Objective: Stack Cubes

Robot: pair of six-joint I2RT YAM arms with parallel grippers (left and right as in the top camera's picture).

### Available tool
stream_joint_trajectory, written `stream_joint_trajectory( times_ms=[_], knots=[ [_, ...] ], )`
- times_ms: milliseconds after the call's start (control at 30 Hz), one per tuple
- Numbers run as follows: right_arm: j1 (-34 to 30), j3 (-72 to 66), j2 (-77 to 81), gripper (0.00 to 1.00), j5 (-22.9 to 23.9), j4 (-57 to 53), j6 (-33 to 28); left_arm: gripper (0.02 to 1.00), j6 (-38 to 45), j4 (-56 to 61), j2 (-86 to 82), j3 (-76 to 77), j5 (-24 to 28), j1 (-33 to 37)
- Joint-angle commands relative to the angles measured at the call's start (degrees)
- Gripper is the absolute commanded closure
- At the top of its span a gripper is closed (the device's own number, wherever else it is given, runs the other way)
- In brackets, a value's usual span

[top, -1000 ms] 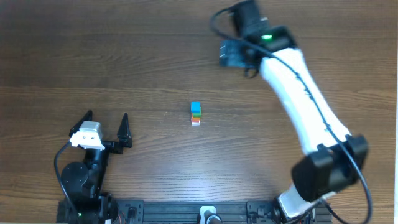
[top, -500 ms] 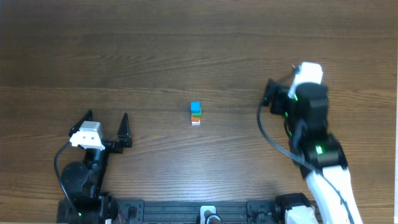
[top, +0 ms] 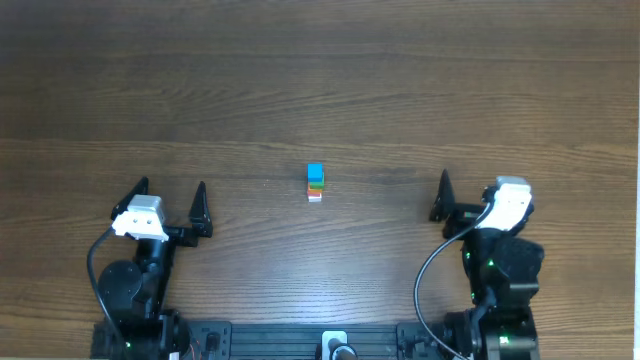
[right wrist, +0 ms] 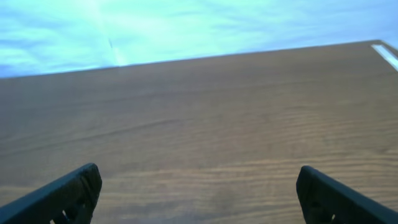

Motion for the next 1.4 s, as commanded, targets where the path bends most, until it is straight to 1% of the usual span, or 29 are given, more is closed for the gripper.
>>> stream_joint_trajectory(
  times_ms=[33,133,367,433,500,633,800,1400],
  knots=[
    [-0.24,-5.03,-5.18,0.009,-2.84,0.28,-0.70,0.018,1.05,0.09,-0.31,-0.31,0.50,0.26],
    [-0.26,-7.32,-8.07,0.009,-3.13,0.31,-0.79,0.020,1.05,0.09,-0.31,-0.31,0.52,0.26],
    [-0.26,-12.37,-15.78,0.009,-3.32,0.50,-6.34,0.018,1.05,0.09,-0.31,-0.31,0.52,0.26],
    [-0.26,-12.52,-16.11,0.007,-4.63,1.86,-7.76,0.018,1.03,0.09,-0.31,-0.31,0.52,0.26],
    [-0.26,-12.90,-16.11,0.009,-4.57,2.27,-8.81,0.018,1.05,0.09,-0.31,-0.31,0.50,0.26],
    [-0.26,-13.44,-16.11,0.009,-4.57,3.69,-8.83,0.018,1.03,0.09,-0.31,-0.31,0.52,0.26],
    [-0.26,-15.91,-16.11,0.009,-4.57,9.16,-8.83,0.018,1.05,0.09,-0.31,-0.31,0.52,0.26],
    [-0.26,-15.85,-16.06,0.009,-4.59,9.05,-8.81,0.018,1.05,0.09,-0.31,-0.31,0.52,0.26]
  ],
)
